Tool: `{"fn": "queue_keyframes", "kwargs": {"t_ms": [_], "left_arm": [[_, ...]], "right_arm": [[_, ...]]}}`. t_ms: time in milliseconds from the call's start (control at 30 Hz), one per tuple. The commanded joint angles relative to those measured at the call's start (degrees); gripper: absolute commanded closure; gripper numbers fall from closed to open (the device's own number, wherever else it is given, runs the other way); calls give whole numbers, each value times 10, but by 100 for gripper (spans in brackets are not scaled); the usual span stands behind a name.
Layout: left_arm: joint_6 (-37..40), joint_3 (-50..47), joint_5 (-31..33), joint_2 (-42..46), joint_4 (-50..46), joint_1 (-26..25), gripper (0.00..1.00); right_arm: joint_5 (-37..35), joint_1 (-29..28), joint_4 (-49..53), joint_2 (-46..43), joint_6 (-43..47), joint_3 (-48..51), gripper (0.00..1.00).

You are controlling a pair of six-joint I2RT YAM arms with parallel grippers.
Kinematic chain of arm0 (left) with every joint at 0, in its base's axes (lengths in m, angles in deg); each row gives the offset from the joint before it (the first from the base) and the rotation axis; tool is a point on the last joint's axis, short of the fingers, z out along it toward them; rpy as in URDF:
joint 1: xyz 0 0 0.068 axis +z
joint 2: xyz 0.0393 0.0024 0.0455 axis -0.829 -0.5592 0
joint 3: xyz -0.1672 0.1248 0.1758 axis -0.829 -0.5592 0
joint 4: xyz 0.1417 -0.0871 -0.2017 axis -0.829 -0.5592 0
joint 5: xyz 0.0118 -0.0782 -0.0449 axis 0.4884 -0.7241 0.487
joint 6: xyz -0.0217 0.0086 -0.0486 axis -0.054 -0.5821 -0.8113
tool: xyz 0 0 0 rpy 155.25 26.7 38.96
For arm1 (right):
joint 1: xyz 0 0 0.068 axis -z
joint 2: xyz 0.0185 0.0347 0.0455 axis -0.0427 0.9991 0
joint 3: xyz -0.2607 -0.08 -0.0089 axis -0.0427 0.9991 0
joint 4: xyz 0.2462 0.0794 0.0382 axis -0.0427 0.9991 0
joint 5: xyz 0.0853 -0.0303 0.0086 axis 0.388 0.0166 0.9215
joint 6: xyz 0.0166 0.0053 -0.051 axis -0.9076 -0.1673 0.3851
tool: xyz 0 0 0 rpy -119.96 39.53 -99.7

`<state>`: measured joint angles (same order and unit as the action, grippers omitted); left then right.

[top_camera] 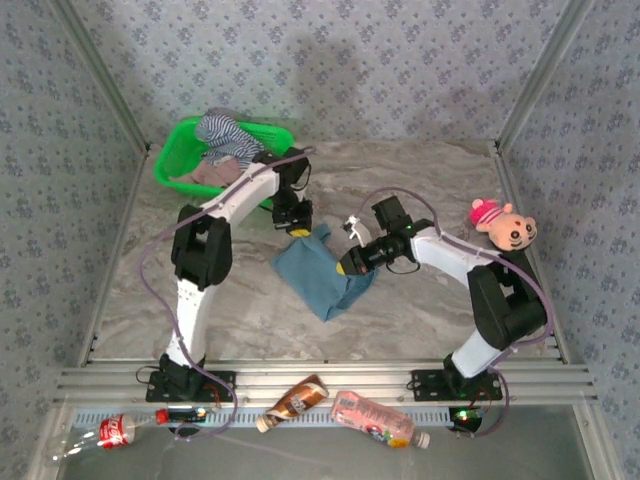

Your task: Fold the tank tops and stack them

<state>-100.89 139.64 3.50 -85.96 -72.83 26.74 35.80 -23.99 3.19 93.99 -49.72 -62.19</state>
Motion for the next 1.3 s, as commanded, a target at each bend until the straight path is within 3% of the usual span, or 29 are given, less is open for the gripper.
{"fn": "queue_keyframes", "kwargs": {"t_ms": [0,233,533,700,800,900,967,1100,1267], "left_arm": [[6,55,-9,-31,13,3,80],[-2,96,-21,-65,42,3,71],[7,98,25,-29,47,5,54],[9,6,20,24,69,2,50],[7,-68,12,53,97,0,49],[5,-128,-10,72,139,-5,47],[7,-152,-9,77,155,-8,45],[22,-179,-1,71,189,-7,44],[33,-186,-16,49,205,-7,44]], "right_arm": [[-40,12,7,8,12,11,96],[-155,19,-7,-1,30,21,93],[-260,32,-2,3,18,10,90],[-360,36,6,-28,1,10,70],[-425,35,41,-45,-4,-11,65],[-442,33,76,-79,-55,-16,63],[-412,24,90,-105,-105,-5,62],[-377,-34,88,-131,-212,43,55],[-391,-69,32,-119,-287,96,55]]}}
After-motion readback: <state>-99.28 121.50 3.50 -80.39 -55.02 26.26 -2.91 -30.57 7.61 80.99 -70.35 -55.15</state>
